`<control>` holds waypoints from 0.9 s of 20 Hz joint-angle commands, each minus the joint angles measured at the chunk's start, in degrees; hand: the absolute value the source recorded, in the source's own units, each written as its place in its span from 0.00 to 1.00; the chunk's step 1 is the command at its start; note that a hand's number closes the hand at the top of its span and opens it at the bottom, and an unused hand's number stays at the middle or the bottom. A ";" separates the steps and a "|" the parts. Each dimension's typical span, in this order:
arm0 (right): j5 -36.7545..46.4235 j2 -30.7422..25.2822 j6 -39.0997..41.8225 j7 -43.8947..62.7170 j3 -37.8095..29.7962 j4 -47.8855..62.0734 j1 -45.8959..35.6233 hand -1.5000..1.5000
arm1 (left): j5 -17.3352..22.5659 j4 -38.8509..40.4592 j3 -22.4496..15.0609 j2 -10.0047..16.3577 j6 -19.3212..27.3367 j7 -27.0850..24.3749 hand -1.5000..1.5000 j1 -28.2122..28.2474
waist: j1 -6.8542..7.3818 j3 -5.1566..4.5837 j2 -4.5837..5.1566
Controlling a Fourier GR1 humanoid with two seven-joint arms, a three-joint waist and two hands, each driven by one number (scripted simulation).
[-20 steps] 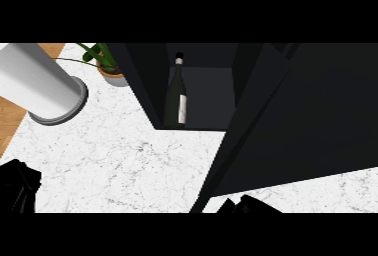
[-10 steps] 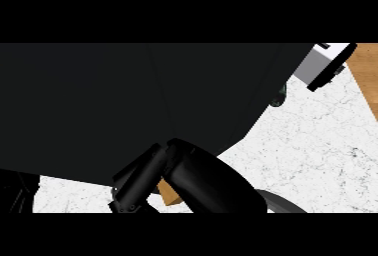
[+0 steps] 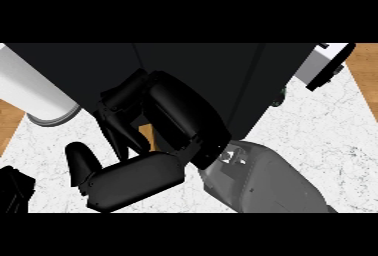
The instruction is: Pick up the wine, place it into the cabinet and close the cabinet
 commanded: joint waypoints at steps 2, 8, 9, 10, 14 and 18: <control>-3.17 0.01 0.37 -5.89 -1.36 8.91 -0.33 1.00 | 4.78 1.86 5.36 2.02 -3.89 0.94 1.00 -0.48 | -0.03 0.01 0.08; -3.40 0.01 7.64 -12.43 -4.17 19.77 0.49 1.00 | 0.53 1.32 3.20 -0.86 -2.25 3.03 1.00 -2.55 | -0.17 0.02 0.15; -3.27 -0.55 9.70 -8.89 -9.38 20.40 -1.57 1.00 | 0.02 3.90 3.22 -1.19 -2.35 2.47 1.00 -4.42 | -0.54 0.01 0.16; -1.45 0.01 6.63 -7.76 -6.29 16.89 0.66 1.00 | 0.51 2.54 5.23 -0.51 -5.45 0.97 1.00 -0.66 | -0.50 0.01 -0.04; -1.00 -0.24 10.53 -13.84 -10.16 26.89 -0.60 1.00 | -2.06 1.57 1.83 -2.60 -1.75 2.96 1.00 -3.70 | -0.18 0.03 0.29; -1.41 -5.19 13.01 -14.05 -12.23 24.72 0.76 1.00 | -1.95 1.97 3.09 -2.25 -1.99 2.77 1.00 -3.41 | -0.59 0.04 0.13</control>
